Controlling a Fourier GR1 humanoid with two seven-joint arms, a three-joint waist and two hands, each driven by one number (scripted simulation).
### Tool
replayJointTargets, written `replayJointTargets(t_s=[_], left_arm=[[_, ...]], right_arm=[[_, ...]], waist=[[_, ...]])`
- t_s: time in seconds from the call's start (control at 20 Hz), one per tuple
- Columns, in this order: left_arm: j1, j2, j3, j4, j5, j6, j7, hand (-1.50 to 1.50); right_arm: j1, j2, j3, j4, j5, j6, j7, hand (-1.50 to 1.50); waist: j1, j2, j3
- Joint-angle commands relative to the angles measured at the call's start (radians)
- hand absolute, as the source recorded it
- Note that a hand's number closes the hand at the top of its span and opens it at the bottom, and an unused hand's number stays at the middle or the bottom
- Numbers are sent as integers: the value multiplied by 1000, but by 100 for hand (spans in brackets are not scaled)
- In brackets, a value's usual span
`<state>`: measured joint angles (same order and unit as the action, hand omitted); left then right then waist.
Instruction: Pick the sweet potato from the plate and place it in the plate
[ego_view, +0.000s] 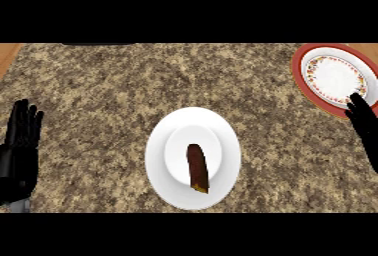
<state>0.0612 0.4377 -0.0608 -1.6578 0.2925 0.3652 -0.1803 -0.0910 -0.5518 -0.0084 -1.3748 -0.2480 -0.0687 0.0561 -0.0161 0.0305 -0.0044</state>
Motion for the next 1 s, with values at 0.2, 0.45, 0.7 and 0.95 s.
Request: replayJointTargets(t_s=[0.2, 0.45, 0.7, 0.95], left_arm=[[0, -51, -170, 175, 19, -86, 222, 0], [-63, -119, -245, 220, 45, -120, 335, 0], [-100, -124, -195, 266, 64, -154, 345, 0], [-78, -194, -221, 246, 5, -119, 363, 0]], right_arm=[[-273, 155, 45, -112, -94, 43, -50, 150], [-263, 202, 88, 1, 210, -274, -78, -150], [-103, 347, 87, -31, 134, -242, -347, -150], [-101, 230, 131, -189, 209, -159, -137, -150]], waist=[[28, -16, 5], [17, -21, 5], [12, -29, 5], [12, -32, 4]])
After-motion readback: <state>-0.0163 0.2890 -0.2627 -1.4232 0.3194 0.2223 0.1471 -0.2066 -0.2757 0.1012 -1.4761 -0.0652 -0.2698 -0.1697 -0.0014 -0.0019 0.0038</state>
